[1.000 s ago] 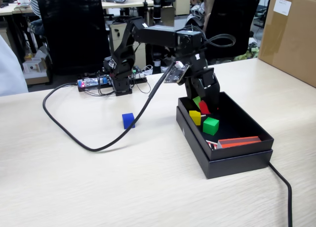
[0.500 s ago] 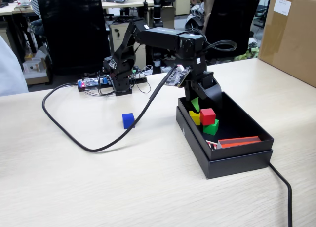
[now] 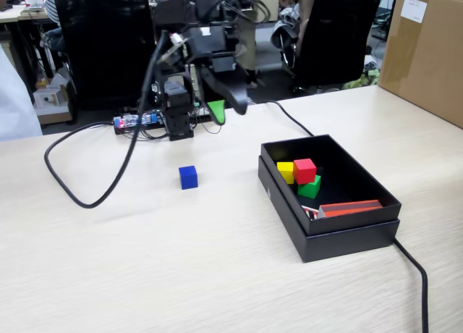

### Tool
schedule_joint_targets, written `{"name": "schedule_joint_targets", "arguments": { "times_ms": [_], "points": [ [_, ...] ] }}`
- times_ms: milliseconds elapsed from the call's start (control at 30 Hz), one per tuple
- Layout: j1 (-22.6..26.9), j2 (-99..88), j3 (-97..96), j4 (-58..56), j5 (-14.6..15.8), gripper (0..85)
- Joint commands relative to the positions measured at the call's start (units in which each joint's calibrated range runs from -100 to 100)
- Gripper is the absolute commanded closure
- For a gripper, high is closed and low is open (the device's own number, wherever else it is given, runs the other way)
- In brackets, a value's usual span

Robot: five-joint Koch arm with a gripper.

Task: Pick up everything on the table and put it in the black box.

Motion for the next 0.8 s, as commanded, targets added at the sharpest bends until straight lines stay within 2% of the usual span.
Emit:
{"name": "schedule_joint_targets", "arguments": {
  "times_ms": [0,233,367,633,767],
  "points": [
    [-2.3,-6.3,-5.0,1.3,-2.0,36.7],
    [-6.3,-6.7,-19.7,3.3,-2.2,36.6],
    [-8.5,-3.0,-25.7,10.0,-3.5,37.8],
    [-8.9,6.0,-28.9,18.2,-3.4,38.0],
    [-8.7,8.4,-29.2,18.9,-2.9,38.2]
  ]
}}
